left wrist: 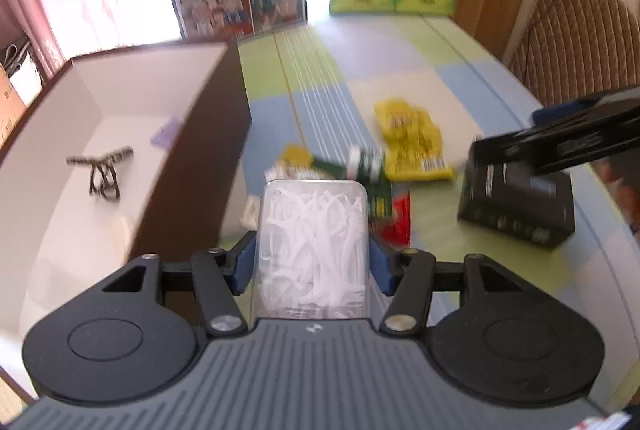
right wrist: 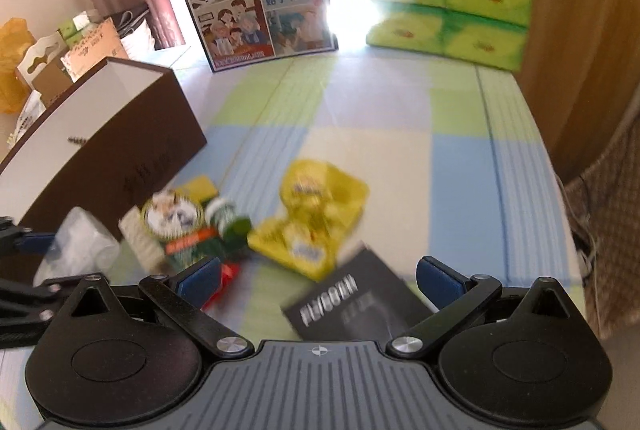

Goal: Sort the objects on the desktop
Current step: 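Grasp the white floss-pick box with the left tool, then grasp the yellow snack packet with the right tool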

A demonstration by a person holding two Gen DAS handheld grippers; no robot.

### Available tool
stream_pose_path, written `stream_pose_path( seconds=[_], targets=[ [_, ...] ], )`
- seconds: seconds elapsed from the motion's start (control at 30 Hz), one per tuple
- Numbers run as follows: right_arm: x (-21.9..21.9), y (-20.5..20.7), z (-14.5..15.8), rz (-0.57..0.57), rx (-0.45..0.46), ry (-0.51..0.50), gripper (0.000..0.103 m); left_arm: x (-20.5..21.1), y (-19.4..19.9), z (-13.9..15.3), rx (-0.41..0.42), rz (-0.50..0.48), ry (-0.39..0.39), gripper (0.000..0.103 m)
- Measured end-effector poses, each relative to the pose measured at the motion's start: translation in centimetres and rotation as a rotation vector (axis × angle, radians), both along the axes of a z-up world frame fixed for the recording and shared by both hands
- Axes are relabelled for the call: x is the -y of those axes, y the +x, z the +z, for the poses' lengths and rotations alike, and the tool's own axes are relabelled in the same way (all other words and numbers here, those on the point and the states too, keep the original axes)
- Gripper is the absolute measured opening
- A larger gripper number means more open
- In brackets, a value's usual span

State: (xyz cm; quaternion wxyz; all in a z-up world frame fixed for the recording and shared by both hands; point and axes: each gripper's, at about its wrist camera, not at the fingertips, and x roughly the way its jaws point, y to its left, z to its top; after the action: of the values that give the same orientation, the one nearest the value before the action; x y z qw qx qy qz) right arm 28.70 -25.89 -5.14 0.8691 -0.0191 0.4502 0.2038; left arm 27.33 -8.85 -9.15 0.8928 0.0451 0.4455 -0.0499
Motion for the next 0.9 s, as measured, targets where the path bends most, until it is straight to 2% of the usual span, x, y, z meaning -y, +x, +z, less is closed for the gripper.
stream_pose_path(
  seconds=[0.2,0.57,0.7,0.83,0.9],
  targets=[
    [-2.7,4.5,-2.4,-0.012,-0.061,-0.012,0.1,-0.2,3.3,1.1,0.025,0.013,-0.007,0.053],
    [-4.7,8.7,-6.9,-0.067,-0.151,-0.106,0.072,0.5,8.3,0.2,-0.001,0.021,-0.011,0.052],
    [-5.9,8.7,-7.3,-0.041,-0.109,-0.181,0.069,0.5,9.0,-0.1,-0.009,0.016,-0.013,0.052],
    [-6.5,8.0,-7.3,0.02,-0.077,-0.193,0.044,0.6,9.1,-0.4,-0.019,0.016,-0.017,0.053],
    [-6.7,7.8,-7.3,0.036,-0.067,-0.193,0.041,0.7,9.1,-0.4,-0.022,0.016,-0.018,0.053]
  ],
)
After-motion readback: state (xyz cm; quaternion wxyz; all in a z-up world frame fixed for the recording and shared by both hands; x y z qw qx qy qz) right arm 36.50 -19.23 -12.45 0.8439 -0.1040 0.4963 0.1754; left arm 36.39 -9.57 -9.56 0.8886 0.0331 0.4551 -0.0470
